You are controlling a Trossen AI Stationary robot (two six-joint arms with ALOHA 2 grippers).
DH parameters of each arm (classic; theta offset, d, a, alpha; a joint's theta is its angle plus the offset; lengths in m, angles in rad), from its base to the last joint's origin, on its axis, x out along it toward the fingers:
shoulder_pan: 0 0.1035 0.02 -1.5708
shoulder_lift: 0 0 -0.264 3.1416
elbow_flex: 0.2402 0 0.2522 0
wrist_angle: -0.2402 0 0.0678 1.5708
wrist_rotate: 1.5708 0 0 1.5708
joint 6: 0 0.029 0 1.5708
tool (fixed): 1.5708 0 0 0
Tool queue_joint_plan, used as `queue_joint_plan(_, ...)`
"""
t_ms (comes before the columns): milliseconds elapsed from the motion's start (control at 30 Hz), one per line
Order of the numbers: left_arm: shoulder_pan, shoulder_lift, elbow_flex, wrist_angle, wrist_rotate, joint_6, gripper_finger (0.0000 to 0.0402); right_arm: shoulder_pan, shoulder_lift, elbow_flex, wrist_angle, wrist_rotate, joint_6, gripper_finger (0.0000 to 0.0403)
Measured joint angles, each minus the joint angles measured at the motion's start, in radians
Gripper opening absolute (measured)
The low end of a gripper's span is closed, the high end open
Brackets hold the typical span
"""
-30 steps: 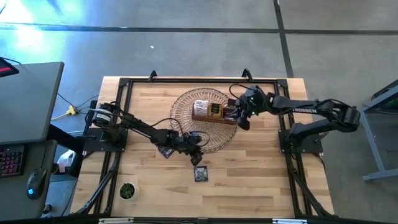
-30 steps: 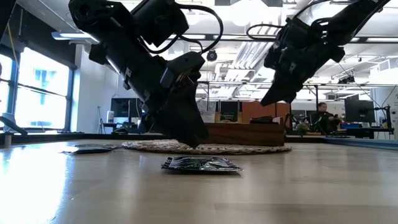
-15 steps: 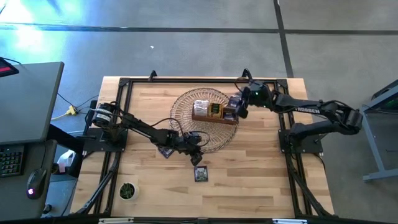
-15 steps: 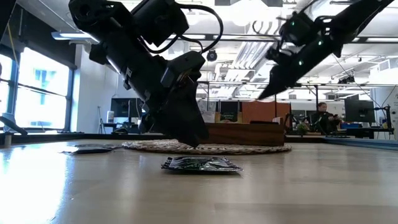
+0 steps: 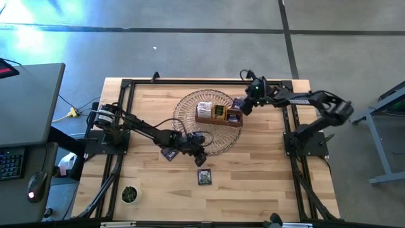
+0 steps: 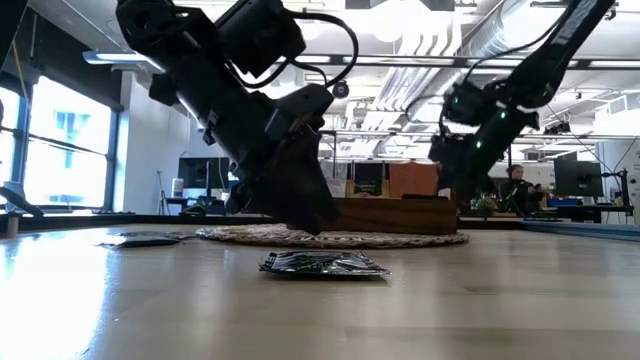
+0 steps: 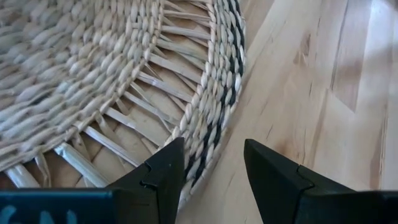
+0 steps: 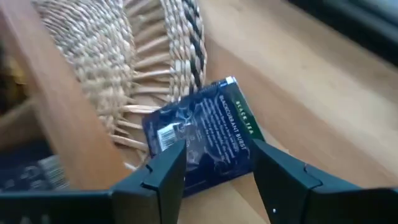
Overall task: Pick & Place Tea
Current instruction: Put the purple tea bag into the right section of the wooden organizer
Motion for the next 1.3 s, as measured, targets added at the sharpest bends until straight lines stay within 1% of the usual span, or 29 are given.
queue_joint_plan(133,0.000,0.000,0.000,0.001,0.000,-0.002,0.0166,-0.025,0.079,0.000,0.052,-0.014,0.015,0.0166)
queue_joint_plan(267,0.000,0.000,0.000,0.001,0.000,-0.003,0.0166,-0.051,0.108,0.000,0.097,-0.016,0.020,0.0161)
queue_joint_plan(367,0.000,0.000,0.000,0.000,0.000,-0.010,0.0166,-0.069,0.100,0.000,0.097,-0.038,0.033,0.0161)
queue_joint_plan(500,0.005,0.000,0.000,-0.004,0.001,-0.025,0.0166,-0.085,0.057,0.000,0.056,-0.104,0.080,0.0163)
queue_joint_plan(600,0.006,0.000,0.000,-0.005,0.012,-0.026,0.0166,-0.086,0.029,0.000,-0.017,-0.102,0.114,0.0160)
queue_joint_plan(733,0.006,0.000,0.000,-0.001,0.013,-0.026,0.0166,-0.086,0.028,0.000,-0.093,-0.099,0.134,0.0156)
queue_joint_plan(833,0.006,0.000,0.000,-0.001,0.014,-0.029,0.0166,-0.085,0.028,0.000,-0.089,-0.102,0.146,0.0157)
queue_joint_plan(933,0.005,0.000,0.000,0.000,0.016,-0.029,0.0166,-0.085,0.028,0.000,-0.047,-0.105,0.158,0.0160)
queue_joint_plan(1067,0.005,0.000,0.000,0.001,0.021,-0.029,0.0166,-0.085,0.030,0.000,-0.022,-0.137,0.197,0.0160)
queue_joint_plan(1300,0.005,0.000,0.000,0.001,0.031,-0.029,0.0166,-0.085,0.077,0.000,-0.018,-0.135,0.237,0.0156)
